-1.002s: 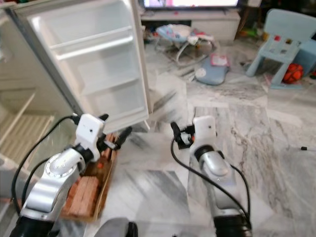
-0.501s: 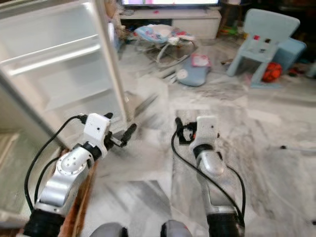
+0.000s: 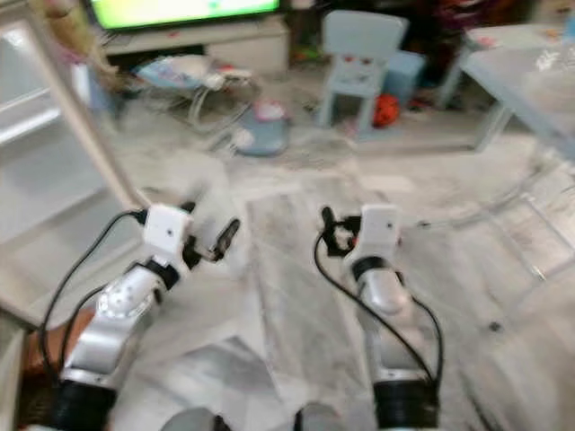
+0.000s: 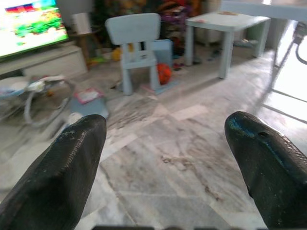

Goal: Restocking fridge

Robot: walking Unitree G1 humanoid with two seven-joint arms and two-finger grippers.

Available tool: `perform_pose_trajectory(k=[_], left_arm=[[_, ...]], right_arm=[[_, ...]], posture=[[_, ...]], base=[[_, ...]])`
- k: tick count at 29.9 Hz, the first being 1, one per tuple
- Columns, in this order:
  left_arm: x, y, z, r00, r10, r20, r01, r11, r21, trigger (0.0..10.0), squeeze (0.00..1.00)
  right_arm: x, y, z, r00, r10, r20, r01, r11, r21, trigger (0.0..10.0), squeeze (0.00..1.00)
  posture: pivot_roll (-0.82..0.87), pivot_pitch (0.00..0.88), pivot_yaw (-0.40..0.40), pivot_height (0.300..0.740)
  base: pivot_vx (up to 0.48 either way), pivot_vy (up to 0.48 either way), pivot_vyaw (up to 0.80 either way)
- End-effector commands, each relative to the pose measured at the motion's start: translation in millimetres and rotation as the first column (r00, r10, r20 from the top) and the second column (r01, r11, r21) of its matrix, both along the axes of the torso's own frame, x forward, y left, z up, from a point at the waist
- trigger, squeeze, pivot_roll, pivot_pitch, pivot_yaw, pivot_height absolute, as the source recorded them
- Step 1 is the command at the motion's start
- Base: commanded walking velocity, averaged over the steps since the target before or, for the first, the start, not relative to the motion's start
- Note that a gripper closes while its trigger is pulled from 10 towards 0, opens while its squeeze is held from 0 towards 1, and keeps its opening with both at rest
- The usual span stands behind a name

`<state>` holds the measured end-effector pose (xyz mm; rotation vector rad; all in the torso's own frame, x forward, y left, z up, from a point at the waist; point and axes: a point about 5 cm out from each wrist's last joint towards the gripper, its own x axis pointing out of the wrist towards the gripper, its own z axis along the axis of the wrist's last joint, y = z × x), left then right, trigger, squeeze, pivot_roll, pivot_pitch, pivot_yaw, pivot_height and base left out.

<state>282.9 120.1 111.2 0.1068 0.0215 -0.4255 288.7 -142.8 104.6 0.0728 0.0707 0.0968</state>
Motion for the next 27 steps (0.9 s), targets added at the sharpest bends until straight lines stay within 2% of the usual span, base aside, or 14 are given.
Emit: perform_pose_trajectory(k=[1,11,14,16,17,18,19,20,27], left_arm=[[0.2,-3.4,0.9,1.0,0.001,0.013,-0.001,1.0,-0.008,10.0,0.0],[1.2,-5.3,1.1,1.0,0.01,0.016,-0.01,1.0,-0.022,10.0,0.0],[0.8,-5.8,0.7,1.0,-0.009,0.005,0.009,0.999,-0.049,10.0,0.0],[1.1,-6.0,0.1,1.0,-0.009,0.001,0.009,0.998,-0.058,8.2,0.0],[1.3,-6.3,0.1,1.0,-0.009,0.002,0.009,0.998,-0.056,8.2,0.0],[1.9,-6.7,0.3,1.0,-0.008,0.004,0.008,0.999,-0.054,8.4,0.0],[3.3,-7.2,0.8,1.0,-0.003,0.007,0.003,0.999,-0.052,9.7,0.0],[4.6,-7.4,0.9,1.0,0.002,0.005,-0.001,0.999,-0.053,10.0,0.0],[6.1,-7.7,-0.6,1.0,-0.01,-0.018,0.009,0.998,-0.063,10.0,0.0]], right_arm=[[0.0,-5.7,4.0,1.0,-0.013,0.018,0.013,1.0,-0.008,10.0,0.0],[2.9,-8.0,5.7,1.0,-0.015,0.025,0.015,1.0,-0.014,10.0,0.0],[4.0,-8.0,6.3,0.999,-0.028,0.031,0.029,0.999,-0.03,10.0,0.0],[4.0,-8.1,5.8,0.999,-0.029,0.029,0.03,0.999,-0.027,10.0,0.0],[3.9,-8.5,5.7,0.999,-0.03,0.028,0.03,0.999,-0.027,10.0,0.0],[3.9,-9.0,5.6,0.999,-0.031,0.029,0.032,0.999,-0.027,10.0,0.0],[3.9,-9.7,5.8,0.999,-0.033,0.03,0.034,0.999,-0.027,10.0,0.0],[4.0,-10.3,5.7,0.999,-0.035,0.029,0.036,0.999,-0.026,10.0,0.0],[4.6,-10.3,4.9,0.999,-0.038,0.026,0.039,0.999,-0.026,10.0,0.0]], posture=[[0.0,0.075,0.025,0.74],[0.0,0.072,0.018,0.74],[0.0,0.068,0.022,0.74],[0.0,0.066,0.024,0.74],[0.0,0.066,0.024,0.74],[0.0,0.065,0.025,0.74],[-0.01,0.064,0.026,0.74],[-0.01,0.062,0.027,0.74],[-0.01,0.059,0.029,0.74]], base=[[0.48,0.0,-0.8],[0.475,0.0,-0.8],[0.48,0.0,-0.78],[0.48,0.0,-0.75],[0.48,0.0,-0.75],[0.48,0.0,-0.75],[0.48,0.0,-0.75],[0.472,0.0,-0.79],[0.468,0.0,-0.79]])
